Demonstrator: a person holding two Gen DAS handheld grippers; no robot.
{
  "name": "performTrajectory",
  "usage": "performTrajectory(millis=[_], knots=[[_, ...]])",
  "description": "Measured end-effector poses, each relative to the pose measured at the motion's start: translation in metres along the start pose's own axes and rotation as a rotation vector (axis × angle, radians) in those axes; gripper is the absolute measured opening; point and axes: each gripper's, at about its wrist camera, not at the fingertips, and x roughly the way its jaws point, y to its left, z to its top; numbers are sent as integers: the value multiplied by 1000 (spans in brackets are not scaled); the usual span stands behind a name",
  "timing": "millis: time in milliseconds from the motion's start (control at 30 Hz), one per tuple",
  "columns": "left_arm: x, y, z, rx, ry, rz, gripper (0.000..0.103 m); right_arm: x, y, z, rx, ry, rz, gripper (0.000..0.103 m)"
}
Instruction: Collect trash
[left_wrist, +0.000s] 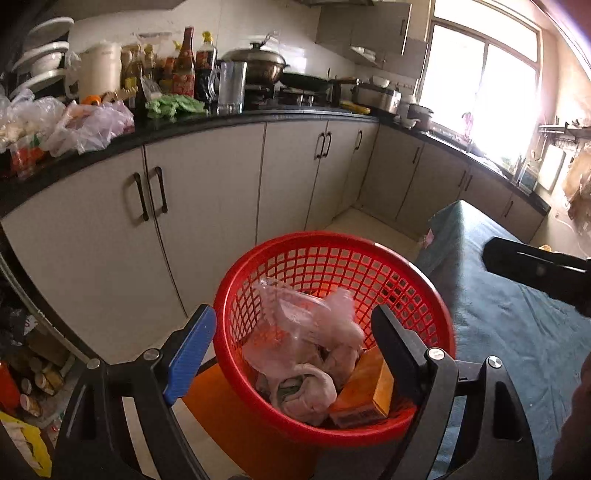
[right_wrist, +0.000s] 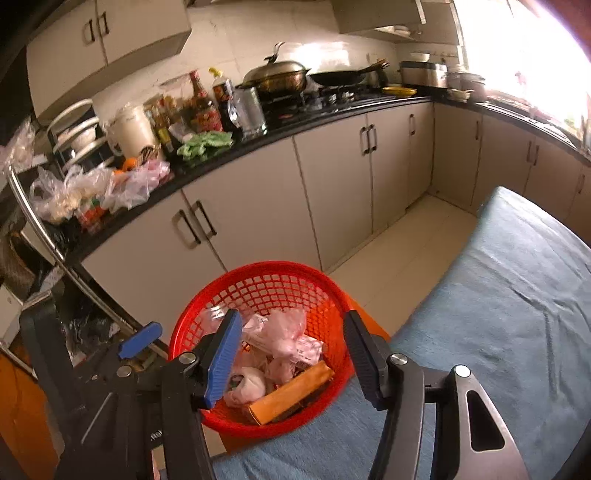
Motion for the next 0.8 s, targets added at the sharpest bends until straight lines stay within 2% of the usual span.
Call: performTrajectory(millis=[100,267,400,567,700,800], knots=[[-24,-10,-4,32,-42,14,89,-29,-5,-12,24,-44,-23,73],[-76,-36,-19,115,-130,35,101,-92,-6,-48,7,-139,-124,89],[-108,-56,-32,187,-166,67,103,-136,-9,-83,24,-171,-178,93],[-139,-79,-60,285,-206,121,103,-183,-4,-128,12,-197,-305,96],[-160,-84,-85,315,-267,181,103,-210,-2,-160,22,-219,-369,97],[-165,-86,-96,326,-257,204,103,-222,3,-179,37,-226,-399,97]])
